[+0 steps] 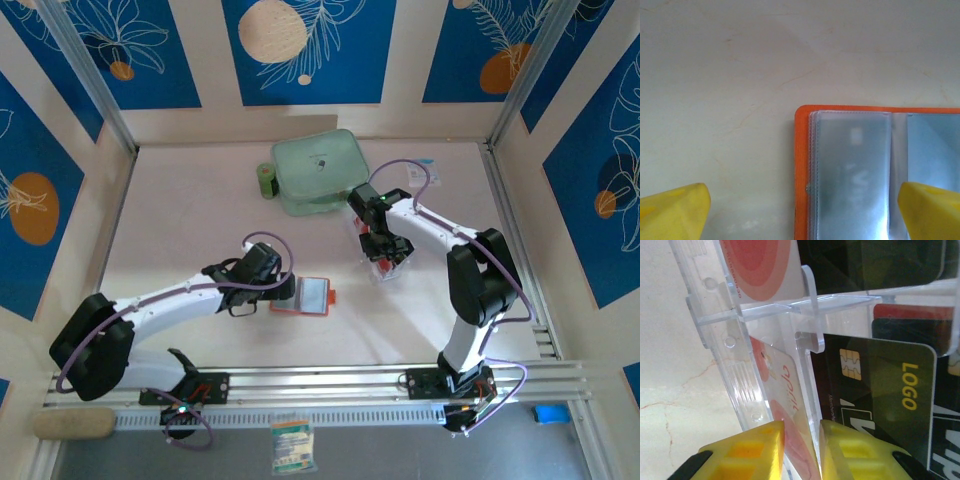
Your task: Put the credit cards into the card holder
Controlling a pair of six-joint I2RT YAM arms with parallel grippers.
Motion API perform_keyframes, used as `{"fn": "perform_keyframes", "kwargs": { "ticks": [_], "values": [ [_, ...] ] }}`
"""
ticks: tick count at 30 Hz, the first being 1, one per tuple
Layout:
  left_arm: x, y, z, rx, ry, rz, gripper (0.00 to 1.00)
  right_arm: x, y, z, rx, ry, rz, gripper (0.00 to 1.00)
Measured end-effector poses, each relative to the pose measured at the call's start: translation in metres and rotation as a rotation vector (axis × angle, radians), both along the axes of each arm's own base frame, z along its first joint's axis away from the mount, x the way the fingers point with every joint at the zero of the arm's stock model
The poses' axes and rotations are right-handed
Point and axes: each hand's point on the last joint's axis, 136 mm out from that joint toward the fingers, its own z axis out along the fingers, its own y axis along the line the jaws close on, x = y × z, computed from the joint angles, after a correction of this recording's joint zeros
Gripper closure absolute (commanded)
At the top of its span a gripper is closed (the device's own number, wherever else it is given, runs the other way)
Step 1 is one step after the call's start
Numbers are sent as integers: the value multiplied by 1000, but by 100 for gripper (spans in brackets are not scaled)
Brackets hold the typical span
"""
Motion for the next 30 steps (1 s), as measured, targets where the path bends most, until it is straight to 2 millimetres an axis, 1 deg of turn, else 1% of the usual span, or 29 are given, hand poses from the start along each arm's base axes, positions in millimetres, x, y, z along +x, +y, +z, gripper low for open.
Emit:
{"fn": "perform_keyframes", "kwargs": {
  "ticks": [4, 9, 11, 17, 18, 22, 30],
  "values": [
    [-1, 0, -1, 2, 8, -3, 4, 0, 3, 1, 18, 1, 1, 78],
    [-2, -1, -1, -3, 14, -7, 4, 1, 4, 9, 52, -19, -5, 78],
    [-3, -2, -1, -4, 18, -9, 4, 1, 5, 12, 72, -24, -11, 80],
    [-3, -2, -1, -7, 20, -10, 4, 1, 1, 11, 105, -25, -31, 90],
    [-3, -2, -1, -7, 20, -10, 4, 1, 1, 11, 105, -24, -29, 91],
    [-3, -2, -1, -8, 20, -9, 4, 1, 2, 12, 123, -24, -18, 100],
    [-5, -2, -2, -5, 28, -12, 4, 0, 8, 14, 155, -21, 10, 100]
  ]
}}
